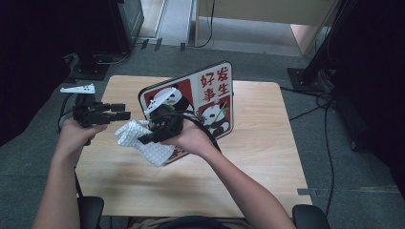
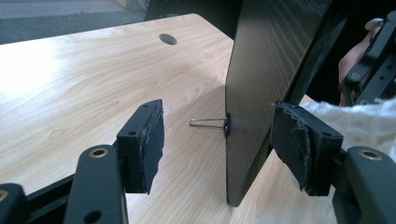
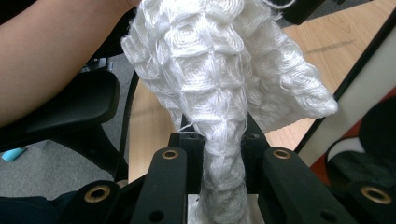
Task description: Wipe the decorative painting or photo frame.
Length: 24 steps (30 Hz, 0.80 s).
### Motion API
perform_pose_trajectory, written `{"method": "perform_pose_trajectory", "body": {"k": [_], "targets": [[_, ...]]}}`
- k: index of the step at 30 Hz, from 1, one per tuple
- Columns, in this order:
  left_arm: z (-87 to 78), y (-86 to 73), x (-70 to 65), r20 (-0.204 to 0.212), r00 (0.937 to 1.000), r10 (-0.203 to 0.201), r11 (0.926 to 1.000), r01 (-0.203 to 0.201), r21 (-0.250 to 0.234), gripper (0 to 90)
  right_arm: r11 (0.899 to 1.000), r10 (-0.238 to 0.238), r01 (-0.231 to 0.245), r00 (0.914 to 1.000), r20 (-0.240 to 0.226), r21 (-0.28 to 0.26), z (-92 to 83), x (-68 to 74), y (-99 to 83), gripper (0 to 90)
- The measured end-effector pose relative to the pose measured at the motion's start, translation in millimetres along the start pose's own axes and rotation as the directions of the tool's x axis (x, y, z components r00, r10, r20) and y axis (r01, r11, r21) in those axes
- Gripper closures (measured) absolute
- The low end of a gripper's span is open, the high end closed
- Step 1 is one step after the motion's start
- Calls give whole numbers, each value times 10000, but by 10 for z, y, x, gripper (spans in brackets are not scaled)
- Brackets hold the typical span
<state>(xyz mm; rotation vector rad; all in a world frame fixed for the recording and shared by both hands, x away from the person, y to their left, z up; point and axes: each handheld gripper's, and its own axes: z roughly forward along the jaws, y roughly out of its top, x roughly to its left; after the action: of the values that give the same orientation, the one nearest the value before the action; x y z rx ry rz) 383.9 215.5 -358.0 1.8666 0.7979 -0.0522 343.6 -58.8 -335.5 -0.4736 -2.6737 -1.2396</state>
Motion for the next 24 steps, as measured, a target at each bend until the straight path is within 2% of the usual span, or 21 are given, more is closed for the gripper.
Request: {"method": "perform_pose_trajectory", "body": {"k": [10, 24], "targets": [[-89, -45, 9, -13, 10000, -41, 10000, 41, -86, 356, 9994, -338, 338, 9994, 54, -67, -37, -4, 159, 778], [-124, -66, 29, -39, 9999, -122, 9997, 121, -205, 357, 9982, -509, 518, 9983, 298, -316, -204, -47, 429, 778]]}}
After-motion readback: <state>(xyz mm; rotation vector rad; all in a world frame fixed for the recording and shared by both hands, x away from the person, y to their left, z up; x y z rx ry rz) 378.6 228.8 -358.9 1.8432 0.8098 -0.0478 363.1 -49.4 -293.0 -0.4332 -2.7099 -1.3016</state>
